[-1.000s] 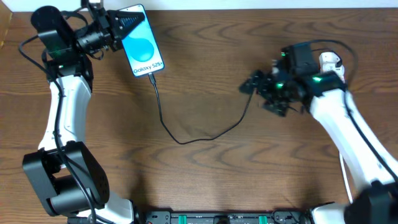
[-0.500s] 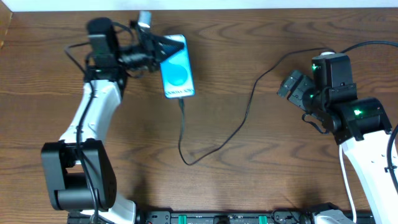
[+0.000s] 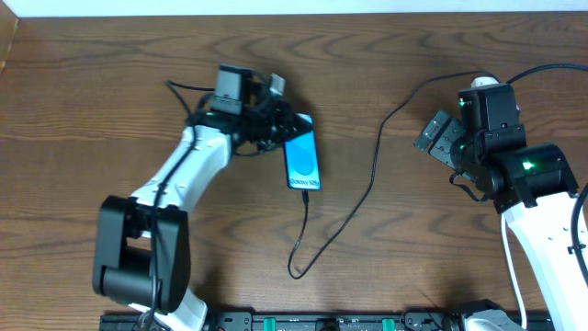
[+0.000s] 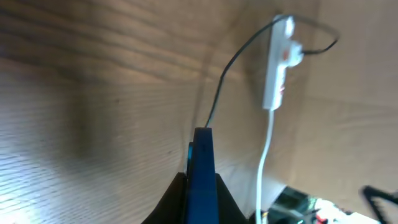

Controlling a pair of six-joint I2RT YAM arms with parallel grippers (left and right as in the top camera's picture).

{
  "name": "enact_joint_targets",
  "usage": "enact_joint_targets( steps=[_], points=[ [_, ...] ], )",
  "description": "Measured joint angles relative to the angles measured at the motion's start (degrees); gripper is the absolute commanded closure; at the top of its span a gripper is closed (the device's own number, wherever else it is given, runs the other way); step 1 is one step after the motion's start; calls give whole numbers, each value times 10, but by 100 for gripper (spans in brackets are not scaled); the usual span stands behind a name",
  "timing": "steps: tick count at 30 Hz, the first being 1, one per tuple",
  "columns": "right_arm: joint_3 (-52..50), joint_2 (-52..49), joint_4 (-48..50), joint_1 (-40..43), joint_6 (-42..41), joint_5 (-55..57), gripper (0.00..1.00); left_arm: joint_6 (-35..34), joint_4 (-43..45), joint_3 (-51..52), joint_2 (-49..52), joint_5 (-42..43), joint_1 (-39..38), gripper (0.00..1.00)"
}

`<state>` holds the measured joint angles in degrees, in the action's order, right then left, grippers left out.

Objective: Plug charger to phone and switch on socket
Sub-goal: 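Lower the phone with the left gripper toward the table center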

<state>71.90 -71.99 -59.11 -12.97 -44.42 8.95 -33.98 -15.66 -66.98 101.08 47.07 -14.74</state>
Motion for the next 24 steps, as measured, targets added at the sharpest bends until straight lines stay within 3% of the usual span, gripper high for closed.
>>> enact_joint_targets(
  steps=[9,24],
  points=[
    [0,0,-8,0,0,1,1,13,-1,0,54,-59,-79,93],
    [0,0,-11,0,0,1,1,7,50,0,87,-124,-94,93]
  ],
)
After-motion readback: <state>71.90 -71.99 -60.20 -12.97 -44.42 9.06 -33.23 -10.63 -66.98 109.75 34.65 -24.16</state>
